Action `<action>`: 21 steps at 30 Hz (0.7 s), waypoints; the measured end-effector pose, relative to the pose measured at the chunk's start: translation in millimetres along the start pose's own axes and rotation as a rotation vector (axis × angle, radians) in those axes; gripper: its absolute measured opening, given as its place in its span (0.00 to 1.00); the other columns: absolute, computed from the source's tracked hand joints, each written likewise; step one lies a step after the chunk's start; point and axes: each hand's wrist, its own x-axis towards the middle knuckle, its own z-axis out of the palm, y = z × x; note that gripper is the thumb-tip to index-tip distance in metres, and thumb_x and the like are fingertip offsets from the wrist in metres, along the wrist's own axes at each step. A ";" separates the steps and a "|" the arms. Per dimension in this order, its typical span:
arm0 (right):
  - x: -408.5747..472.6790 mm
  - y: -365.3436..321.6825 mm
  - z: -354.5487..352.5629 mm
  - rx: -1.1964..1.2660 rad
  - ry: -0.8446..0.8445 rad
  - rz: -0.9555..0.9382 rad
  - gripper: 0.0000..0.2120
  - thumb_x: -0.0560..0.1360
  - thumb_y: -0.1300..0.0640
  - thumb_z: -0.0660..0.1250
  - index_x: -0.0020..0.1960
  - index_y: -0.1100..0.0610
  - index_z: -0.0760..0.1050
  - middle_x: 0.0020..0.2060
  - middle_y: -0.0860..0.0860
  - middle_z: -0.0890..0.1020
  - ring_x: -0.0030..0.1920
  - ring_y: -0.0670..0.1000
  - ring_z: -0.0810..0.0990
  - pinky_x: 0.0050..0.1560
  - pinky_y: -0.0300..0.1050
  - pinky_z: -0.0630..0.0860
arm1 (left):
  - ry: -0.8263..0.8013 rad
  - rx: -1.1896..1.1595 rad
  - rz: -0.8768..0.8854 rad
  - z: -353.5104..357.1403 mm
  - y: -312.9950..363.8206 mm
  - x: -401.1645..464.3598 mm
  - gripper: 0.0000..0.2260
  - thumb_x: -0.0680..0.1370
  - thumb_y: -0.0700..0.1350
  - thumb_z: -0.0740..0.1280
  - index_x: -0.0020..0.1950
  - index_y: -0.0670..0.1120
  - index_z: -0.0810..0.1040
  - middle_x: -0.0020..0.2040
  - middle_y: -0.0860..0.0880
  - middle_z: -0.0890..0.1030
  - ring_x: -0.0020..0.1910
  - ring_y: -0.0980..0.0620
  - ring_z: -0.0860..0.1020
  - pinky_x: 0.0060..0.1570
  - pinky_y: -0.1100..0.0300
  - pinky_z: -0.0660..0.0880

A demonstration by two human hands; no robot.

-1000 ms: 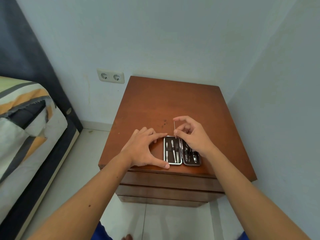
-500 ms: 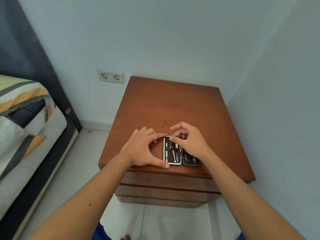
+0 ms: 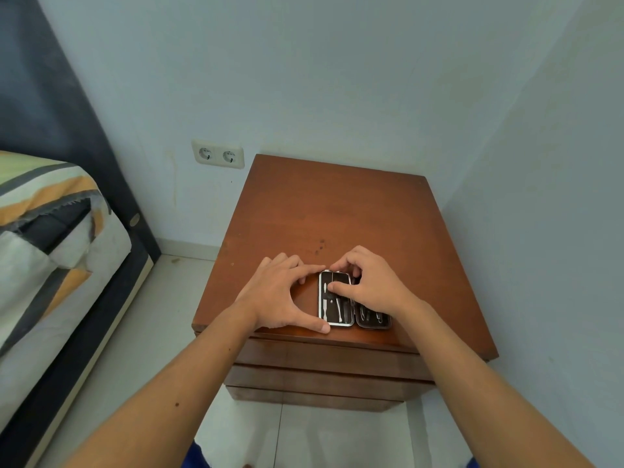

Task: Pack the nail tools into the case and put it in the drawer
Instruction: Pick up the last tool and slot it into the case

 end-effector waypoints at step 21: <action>-18.2 2.7 -10.2 -0.081 -0.232 -0.044 0.28 0.64 0.34 0.81 0.60 0.40 0.80 0.60 0.40 0.67 0.64 0.44 0.70 0.67 0.50 0.73 | 0.002 0.008 0.003 -1.1 1.3 -0.4 0.52 0.58 0.84 0.68 0.79 0.64 0.69 0.50 0.64 0.70 0.51 0.58 0.67 0.52 0.57 0.62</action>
